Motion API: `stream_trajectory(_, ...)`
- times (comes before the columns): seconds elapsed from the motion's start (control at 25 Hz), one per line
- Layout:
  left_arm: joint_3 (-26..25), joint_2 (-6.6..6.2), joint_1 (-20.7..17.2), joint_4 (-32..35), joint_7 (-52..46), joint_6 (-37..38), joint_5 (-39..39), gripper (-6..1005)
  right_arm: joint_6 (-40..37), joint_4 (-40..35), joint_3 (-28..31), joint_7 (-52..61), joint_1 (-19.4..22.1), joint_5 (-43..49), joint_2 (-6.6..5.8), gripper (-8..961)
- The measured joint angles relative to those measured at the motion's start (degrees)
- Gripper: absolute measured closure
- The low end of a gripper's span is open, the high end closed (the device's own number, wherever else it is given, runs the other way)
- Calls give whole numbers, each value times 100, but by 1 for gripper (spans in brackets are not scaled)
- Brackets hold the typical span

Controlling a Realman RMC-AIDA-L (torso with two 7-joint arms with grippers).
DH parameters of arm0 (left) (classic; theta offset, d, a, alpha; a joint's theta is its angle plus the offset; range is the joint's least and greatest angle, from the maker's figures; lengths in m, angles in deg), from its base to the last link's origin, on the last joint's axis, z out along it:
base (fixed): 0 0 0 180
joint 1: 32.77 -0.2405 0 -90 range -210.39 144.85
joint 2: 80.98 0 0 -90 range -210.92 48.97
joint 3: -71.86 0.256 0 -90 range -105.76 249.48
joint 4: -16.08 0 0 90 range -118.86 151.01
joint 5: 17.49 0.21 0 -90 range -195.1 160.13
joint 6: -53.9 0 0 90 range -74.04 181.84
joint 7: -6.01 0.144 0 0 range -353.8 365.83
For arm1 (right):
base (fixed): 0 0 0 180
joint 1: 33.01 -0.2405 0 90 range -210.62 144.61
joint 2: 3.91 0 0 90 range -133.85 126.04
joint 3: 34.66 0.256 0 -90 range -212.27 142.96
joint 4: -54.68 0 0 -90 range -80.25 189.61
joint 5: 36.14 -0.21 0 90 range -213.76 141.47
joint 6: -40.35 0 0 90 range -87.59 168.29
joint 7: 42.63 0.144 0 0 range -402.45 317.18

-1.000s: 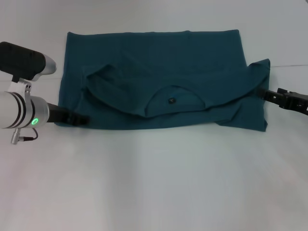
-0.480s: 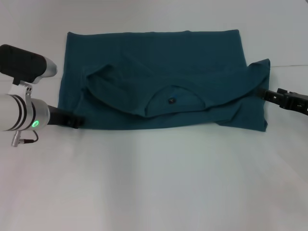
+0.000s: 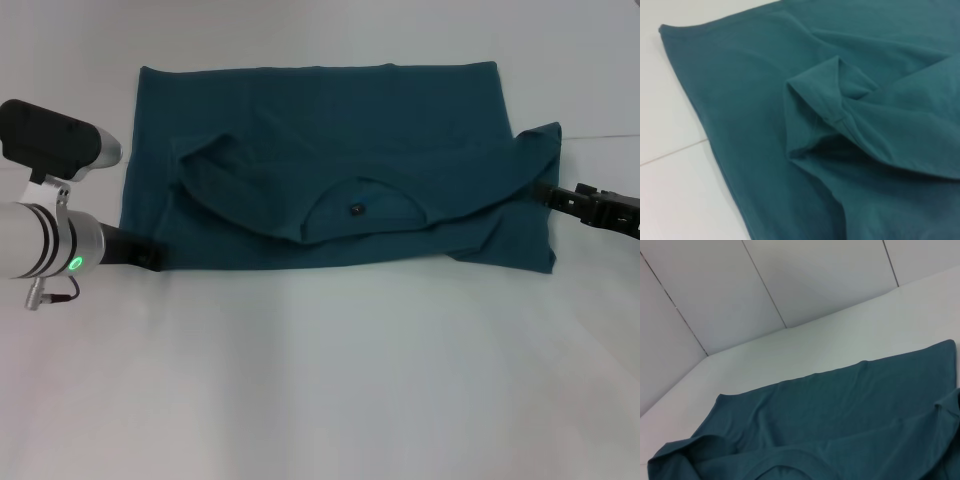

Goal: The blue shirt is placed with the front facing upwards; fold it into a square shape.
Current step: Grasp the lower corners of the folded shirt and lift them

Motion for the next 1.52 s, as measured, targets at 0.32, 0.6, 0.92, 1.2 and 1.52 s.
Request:
stream_trajectory(0.32, -4, 4, -22, -36, -17, -38, 4, 925, 0, 0, 0, 0, -7, 0, 0, 87)
stream_trajectory(0.6, 0, 4, -66, -81, -17, -39, 10, 967, 13, 0, 0, 0, -16, 15, 0, 87)
stream_trajectory(0.92, 0, 10, -115, -94, 23, -20, 12, 966, -152, -1, 142, 316, 131, 55, -197, 88)
stream_trajectory(1.2, 0, 42, -137, -107, 42, -36, 27, 965, -472, -64, 394, 613, 224, 631, -330, 88)
stream_trajectory(1.52, 7, 94, -149, -196, 104, -31, 64, 965, -525, -69, 449, 754, 126, 1439, -336, 88)
